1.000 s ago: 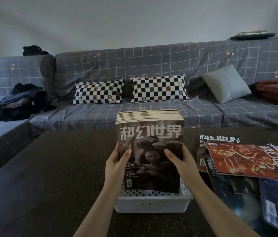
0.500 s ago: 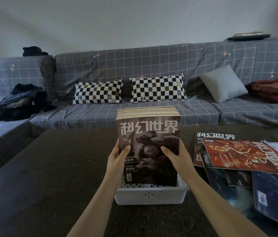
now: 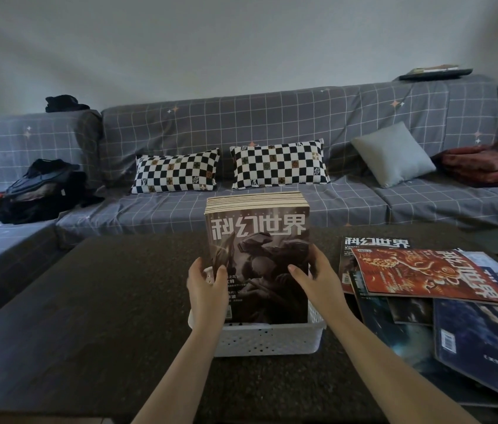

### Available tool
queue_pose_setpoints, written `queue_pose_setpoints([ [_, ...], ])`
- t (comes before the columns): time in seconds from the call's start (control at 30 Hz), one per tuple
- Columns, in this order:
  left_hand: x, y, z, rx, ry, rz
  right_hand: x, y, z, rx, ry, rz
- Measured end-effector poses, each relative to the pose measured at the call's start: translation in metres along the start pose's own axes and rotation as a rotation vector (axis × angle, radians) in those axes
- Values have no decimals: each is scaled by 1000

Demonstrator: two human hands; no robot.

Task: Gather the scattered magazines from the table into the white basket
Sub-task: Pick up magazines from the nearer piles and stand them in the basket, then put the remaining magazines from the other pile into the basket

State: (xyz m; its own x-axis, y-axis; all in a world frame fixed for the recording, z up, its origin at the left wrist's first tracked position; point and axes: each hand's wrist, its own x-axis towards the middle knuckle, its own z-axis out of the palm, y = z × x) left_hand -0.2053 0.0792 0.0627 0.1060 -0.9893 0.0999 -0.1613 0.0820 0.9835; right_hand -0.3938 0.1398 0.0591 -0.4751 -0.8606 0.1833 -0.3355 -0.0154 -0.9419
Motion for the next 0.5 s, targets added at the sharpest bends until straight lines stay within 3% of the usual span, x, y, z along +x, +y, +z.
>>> queue_pose_setpoints([
  [0.17,-28,11,7,70,113,48,-17,4,-9,45,62,73],
  [0.5,-85,28,59,111,-174,170,-55,6,-52,-42,129,47],
])
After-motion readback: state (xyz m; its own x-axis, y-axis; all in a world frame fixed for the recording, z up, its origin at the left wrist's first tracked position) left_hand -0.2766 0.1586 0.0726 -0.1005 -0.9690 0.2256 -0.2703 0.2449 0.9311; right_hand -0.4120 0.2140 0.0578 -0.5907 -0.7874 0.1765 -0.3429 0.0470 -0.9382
